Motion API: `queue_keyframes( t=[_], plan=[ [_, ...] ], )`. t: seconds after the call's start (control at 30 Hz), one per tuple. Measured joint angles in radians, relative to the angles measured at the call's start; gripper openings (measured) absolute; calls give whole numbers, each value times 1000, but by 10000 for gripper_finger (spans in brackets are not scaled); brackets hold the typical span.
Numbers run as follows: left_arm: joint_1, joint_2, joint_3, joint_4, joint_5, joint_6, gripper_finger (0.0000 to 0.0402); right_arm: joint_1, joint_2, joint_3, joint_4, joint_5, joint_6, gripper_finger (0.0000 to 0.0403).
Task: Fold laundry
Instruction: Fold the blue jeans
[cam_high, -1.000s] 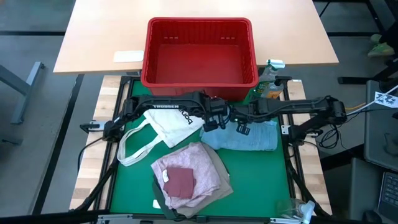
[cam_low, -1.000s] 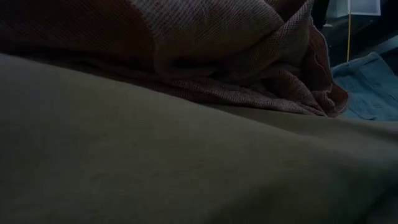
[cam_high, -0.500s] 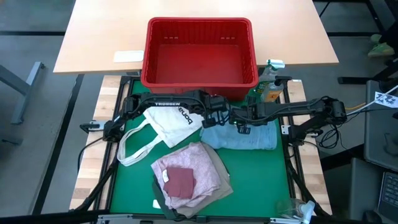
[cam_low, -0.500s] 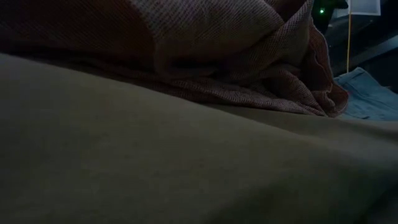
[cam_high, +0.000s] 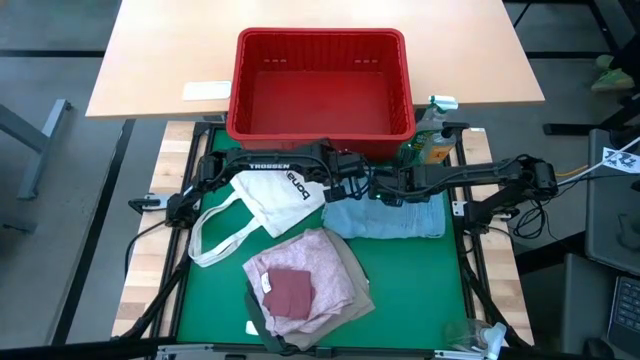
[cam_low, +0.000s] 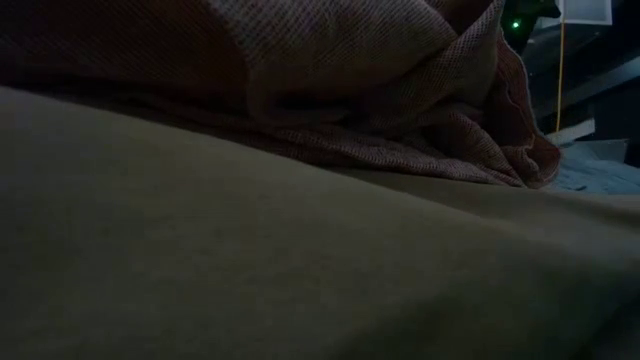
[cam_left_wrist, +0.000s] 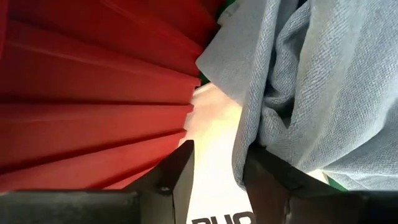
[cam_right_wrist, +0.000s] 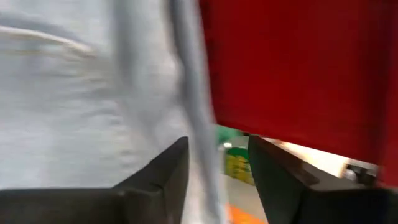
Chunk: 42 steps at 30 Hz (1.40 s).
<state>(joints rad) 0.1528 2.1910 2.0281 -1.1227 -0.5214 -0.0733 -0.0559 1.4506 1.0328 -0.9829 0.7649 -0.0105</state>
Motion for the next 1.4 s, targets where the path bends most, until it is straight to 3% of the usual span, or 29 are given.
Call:
queue_keyframes(
  t=[0.1,0.23,0.63,0.83,0.97,1.17,1.4],
  plan=[
    [0,0,6,1,-5,-2,130,0,0,0,4,44,1,185],
    [-3,0,31,-4,4,-3,131,1,0,0,6,18,4,189],
    [-24,2,168,-85,11,-5,131,3,0,188,-288,-236,149,182],
    [-30,2,176,-97,149,-72,131,4,-1,204,-331,-345,250,182],
    [-30,0,124,-61,205,-74,131,4,-1,122,-305,-337,300,182],
    [-35,0,-41,30,314,-74,131,3,0,-81,-128,-340,346,182],
    [-45,0,-290,302,321,-24,131,3,0,-280,122,-436,377,182]
  ],
)
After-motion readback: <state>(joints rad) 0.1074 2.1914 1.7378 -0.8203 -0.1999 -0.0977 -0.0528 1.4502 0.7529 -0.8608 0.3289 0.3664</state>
